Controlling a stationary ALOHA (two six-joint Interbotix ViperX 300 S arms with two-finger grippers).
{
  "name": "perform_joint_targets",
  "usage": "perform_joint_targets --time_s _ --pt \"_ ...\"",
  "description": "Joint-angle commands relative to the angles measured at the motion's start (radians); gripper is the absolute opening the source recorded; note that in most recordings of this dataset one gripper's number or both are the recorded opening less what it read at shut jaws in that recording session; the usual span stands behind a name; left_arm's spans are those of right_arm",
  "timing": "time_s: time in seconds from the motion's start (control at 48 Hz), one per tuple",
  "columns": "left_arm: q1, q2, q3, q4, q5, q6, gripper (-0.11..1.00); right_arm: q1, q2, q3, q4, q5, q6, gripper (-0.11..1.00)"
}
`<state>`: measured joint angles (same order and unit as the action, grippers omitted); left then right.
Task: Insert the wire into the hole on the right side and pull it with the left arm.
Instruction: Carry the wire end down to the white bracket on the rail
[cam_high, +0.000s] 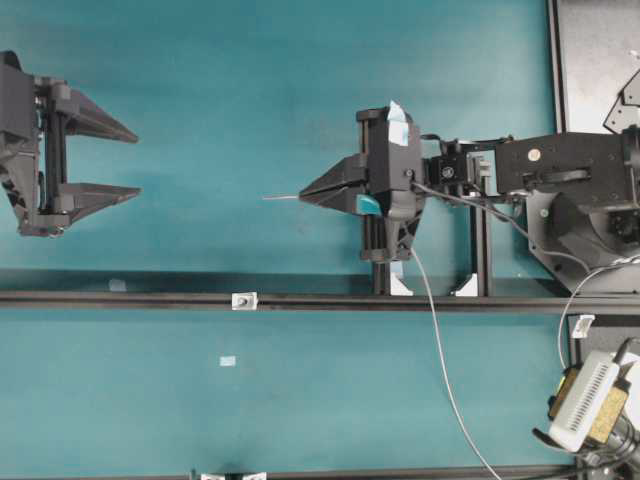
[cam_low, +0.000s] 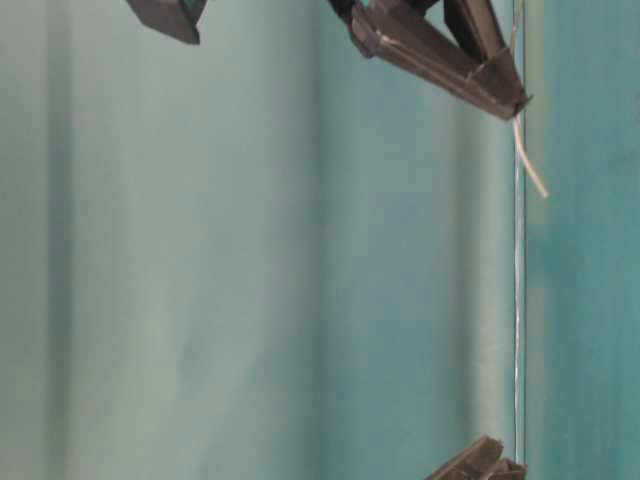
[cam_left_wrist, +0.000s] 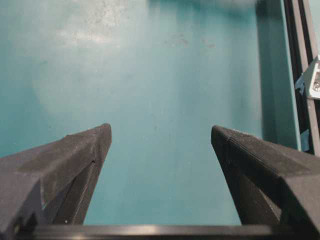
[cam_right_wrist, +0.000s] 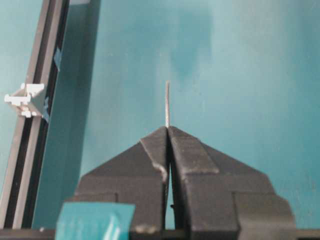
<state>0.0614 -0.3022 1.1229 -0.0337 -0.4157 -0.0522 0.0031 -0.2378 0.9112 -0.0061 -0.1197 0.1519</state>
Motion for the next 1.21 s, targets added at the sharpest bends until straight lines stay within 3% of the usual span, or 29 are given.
perform_joint_targets --time_s 0.0,0.396,0.584,0.792,0.959,1.188 --pt "-0.003 0.000 -0.018 0.000 -0.015 -0.003 0.67 -0.002 -0.017 0.009 -0.003 -0.025 0.000 0.02" --pt "-0.071 0.149 -0.006 -0.006 -0.225 -0.008 0.67 0.049 -0.009 0.129 0.014 -0.258 0.002 0.02" --pt "-0.094 0.225 -0.009 -0.008 -0.318 -0.066 0.67 0.091 0.015 0.156 0.072 -0.344 0.002 0.02" --pt "-0.126 0.285 -0.018 -0.008 -0.390 -0.083 0.67 0.144 0.067 0.172 0.140 -0.428 -0.021 0.02" --pt "-0.149 0.310 -0.020 -0.009 -0.434 -0.084 0.67 0.213 0.104 0.175 0.247 -0.492 -0.103 0.02" --pt "-0.181 0.370 -0.028 -0.012 -0.508 -0.092 0.67 0.331 0.126 0.173 0.497 -0.565 -0.278 0.02"
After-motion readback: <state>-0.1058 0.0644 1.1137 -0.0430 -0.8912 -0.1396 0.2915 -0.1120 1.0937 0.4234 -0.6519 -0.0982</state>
